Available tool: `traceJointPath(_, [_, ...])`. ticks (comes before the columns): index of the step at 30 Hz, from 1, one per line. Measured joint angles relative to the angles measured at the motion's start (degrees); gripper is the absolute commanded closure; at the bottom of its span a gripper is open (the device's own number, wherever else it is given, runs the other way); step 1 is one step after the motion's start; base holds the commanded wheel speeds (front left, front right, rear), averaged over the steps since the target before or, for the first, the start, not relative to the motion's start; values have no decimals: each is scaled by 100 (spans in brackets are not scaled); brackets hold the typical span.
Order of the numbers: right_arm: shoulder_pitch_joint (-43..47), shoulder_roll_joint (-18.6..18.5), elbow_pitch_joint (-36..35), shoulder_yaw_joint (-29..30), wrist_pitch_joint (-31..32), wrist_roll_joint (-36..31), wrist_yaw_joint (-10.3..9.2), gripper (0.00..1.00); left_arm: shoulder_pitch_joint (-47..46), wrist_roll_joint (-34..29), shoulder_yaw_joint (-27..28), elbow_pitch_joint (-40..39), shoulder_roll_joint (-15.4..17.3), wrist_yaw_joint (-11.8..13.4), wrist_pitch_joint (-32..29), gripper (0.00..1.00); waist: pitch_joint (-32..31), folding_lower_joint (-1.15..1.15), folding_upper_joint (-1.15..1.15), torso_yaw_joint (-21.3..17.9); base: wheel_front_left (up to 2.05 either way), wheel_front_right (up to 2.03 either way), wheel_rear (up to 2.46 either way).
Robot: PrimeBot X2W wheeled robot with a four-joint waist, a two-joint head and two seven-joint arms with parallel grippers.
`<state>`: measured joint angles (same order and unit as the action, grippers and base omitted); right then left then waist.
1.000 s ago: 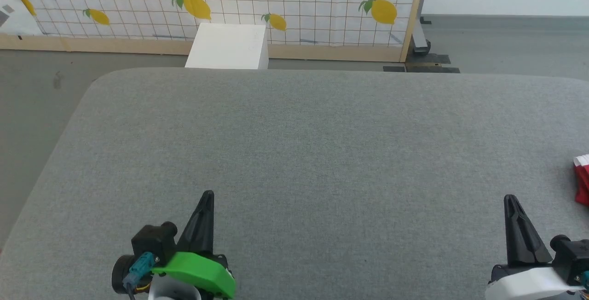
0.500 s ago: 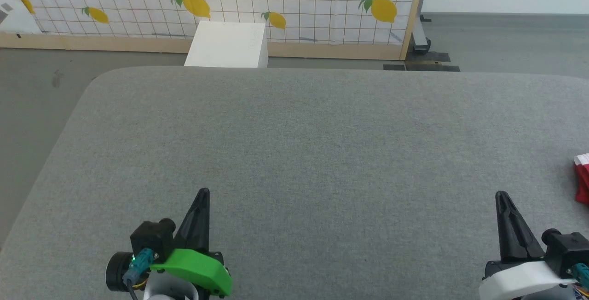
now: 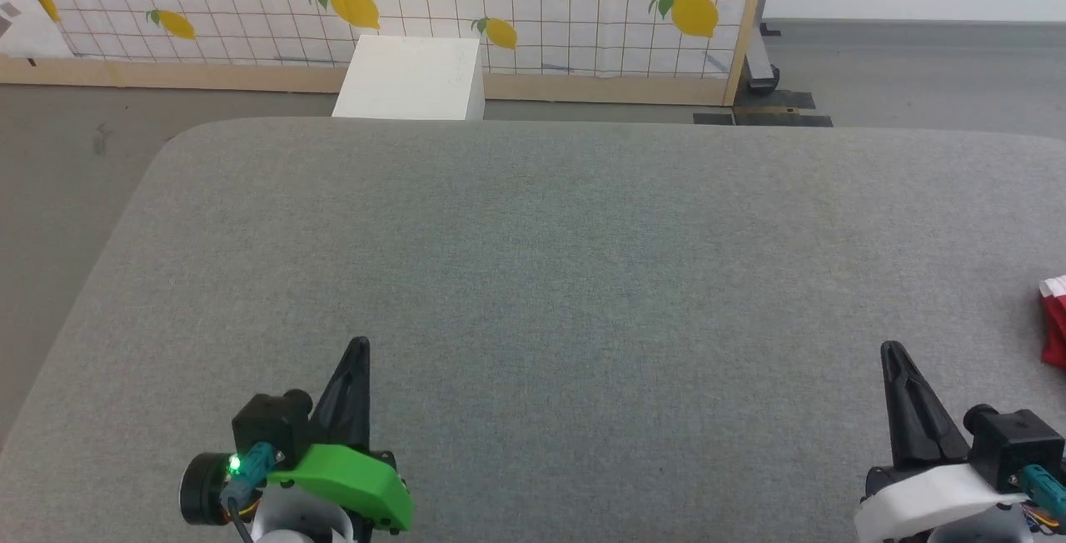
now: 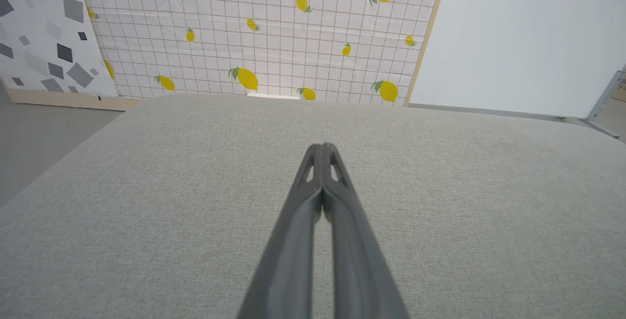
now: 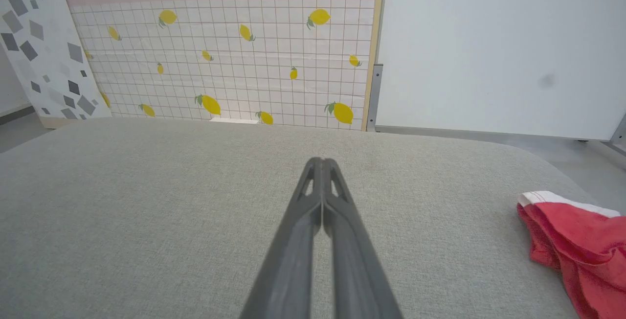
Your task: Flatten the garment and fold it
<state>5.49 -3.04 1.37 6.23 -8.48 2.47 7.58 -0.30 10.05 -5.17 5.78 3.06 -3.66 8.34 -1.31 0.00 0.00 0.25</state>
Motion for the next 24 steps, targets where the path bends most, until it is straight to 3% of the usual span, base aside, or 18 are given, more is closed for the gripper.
traceJointPath(24, [-157,0,-32,-203,296,-59,0,100,0,-279,165,-178,-1,123,-275,100,45,0,0,-9,0,0,0])
